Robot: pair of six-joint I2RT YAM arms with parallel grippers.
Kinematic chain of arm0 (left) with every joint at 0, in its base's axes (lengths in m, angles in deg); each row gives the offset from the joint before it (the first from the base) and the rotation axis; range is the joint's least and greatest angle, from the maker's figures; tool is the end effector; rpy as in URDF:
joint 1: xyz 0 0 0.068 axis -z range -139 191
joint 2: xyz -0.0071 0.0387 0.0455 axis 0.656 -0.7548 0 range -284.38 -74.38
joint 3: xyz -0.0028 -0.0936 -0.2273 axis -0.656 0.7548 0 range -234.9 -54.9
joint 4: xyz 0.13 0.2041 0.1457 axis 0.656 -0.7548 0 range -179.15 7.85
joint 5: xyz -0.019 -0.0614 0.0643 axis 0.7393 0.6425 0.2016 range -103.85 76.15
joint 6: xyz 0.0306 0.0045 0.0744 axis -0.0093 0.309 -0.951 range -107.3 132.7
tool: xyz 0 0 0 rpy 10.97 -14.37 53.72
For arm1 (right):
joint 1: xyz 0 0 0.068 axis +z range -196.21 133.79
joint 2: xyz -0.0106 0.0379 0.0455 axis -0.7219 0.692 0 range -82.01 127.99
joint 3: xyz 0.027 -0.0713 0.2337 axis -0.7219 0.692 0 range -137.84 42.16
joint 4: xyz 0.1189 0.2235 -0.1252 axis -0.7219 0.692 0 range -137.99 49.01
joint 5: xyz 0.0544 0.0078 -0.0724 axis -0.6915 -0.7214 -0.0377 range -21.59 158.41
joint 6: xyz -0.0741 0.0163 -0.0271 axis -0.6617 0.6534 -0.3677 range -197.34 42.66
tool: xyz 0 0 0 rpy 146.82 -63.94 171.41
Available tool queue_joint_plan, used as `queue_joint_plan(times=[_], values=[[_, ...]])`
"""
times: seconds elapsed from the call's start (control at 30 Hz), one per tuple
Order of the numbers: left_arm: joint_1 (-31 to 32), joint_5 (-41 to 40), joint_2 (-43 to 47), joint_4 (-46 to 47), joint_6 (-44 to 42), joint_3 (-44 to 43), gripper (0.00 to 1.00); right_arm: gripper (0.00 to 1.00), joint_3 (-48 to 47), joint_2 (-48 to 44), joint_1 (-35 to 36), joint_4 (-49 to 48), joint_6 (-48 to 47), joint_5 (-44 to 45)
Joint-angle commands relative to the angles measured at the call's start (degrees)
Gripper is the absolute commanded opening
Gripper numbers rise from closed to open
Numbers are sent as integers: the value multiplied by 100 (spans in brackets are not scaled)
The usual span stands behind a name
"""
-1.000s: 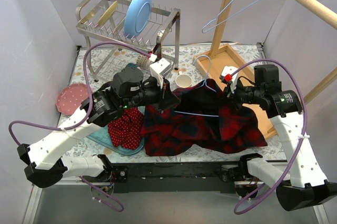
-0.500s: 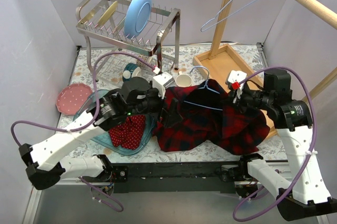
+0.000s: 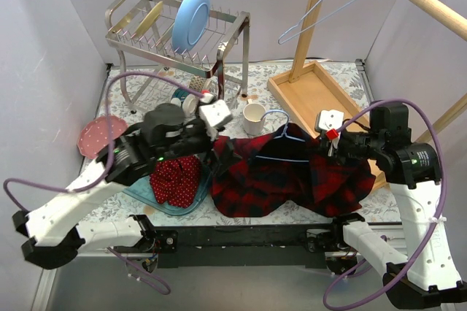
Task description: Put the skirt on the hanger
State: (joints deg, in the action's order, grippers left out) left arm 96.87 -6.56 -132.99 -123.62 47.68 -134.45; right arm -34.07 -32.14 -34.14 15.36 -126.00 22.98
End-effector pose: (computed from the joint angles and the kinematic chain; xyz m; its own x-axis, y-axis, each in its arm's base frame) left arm 0.1381 -0.2196 0.4164 -0.6702 -0.0248 -0.7418 0.6145 0.5419 -0.5733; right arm 0.1645 0.0860 0.3925 0.1393 -0.5091 -0.8494 -0.9063 0.2801 -0.3166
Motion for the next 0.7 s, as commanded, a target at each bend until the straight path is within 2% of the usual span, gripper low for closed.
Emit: queue_joint_plan(times=[0.0, 0.07, 0.17, 0.27, 0.3, 0.33, 0.53, 0.6, 0.63, 0.67], values=[[20, 448, -598, -89, -685, 1, 97, 1, -358, -74, -12, 54, -327, -668], [20, 527, -948, -106, -808, -165, 95, 1, -358, -47, -12, 221, -433, -879], [20, 782, -1414, -282, -949, -394, 86, 1, -332, 40, -4, 388, -556, -1082], [20, 1038, -1723, -484, -1002, -535, 45, 1, -253, 58, -3, 388, -626, -1082], [20, 1038, -1741, -493, -993, -527, 29, 1, -235, 50, -12, 388, -627, -1073], [28, 1038, -1742, -458, -985, -509, 1, 1, -217, 49, -12, 397, -644, -1065], [11, 669, -952, 339, -923, 158, 0, 3, -156, 58, -3, 441, -644, -582], [11, 625, -644, 447, -949, 247, 0, 28, -191, 120, -12, 616, -723, -258], [-6, 598, -608, 369, -958, 221, 0, 48, -243, 155, -12, 747, -784, -204], [-15, 563, -617, 272, -993, 177, 0, 54, -305, 216, -12, 853, -924, -160]])
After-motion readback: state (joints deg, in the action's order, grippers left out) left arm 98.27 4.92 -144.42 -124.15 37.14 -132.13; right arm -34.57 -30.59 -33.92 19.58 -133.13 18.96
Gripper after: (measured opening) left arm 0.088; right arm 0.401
